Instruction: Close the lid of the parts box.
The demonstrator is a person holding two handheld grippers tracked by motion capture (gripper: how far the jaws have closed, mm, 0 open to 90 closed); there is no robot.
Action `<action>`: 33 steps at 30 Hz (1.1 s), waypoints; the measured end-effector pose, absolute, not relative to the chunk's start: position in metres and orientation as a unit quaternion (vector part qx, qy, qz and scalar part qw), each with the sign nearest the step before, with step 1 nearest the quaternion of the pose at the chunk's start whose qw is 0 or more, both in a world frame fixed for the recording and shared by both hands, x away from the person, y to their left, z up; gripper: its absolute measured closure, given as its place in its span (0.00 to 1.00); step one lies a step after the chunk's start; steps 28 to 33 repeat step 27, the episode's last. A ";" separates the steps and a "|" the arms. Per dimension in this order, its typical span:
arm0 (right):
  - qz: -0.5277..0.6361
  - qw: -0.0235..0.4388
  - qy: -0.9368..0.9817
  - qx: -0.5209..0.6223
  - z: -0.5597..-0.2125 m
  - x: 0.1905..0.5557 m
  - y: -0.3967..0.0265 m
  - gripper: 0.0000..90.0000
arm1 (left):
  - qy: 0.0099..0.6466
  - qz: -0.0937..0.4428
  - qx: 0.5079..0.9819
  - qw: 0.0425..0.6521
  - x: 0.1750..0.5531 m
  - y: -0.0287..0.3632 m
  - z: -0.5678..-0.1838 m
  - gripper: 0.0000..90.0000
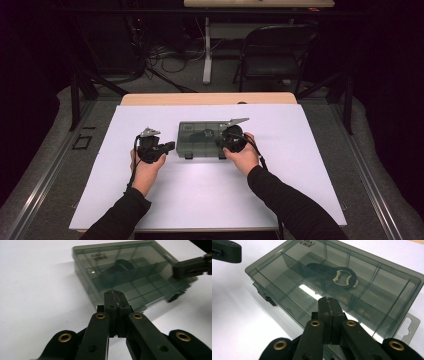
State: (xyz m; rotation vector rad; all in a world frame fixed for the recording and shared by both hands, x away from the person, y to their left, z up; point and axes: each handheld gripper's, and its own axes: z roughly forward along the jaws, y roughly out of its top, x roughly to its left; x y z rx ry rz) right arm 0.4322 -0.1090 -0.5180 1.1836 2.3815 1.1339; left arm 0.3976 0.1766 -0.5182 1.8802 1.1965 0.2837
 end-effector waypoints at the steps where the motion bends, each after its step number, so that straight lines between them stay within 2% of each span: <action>1: 0.390 0.124 0.817 0.406 -0.519 0.432 -0.109 1.00 | 0.478 0.115 0.755 0.433 0.397 0.174 -0.518 1.00; 18: 0.411 0.121 0.806 0.409 -0.524 0.427 -0.112 1.00 | 0.464 0.112 0.778 0.408 0.398 0.162 -0.523 1.00; 23: 0.435 0.127 0.796 0.401 -0.519 0.416 -0.122 0.88 | 0.455 0.118 0.784 0.405 0.394 0.169 -0.520 0.92; 27: 0.449 0.169 0.791 0.379 -0.510 0.395 -0.136 0.70 | 0.450 0.126 0.779 0.419 0.387 0.176 -0.514 0.75; 33: 0.449 0.169 0.791 0.379 -0.510 0.395 -0.136 0.70 | 0.450 0.126 0.779 0.419 0.387 0.176 -0.514 0.75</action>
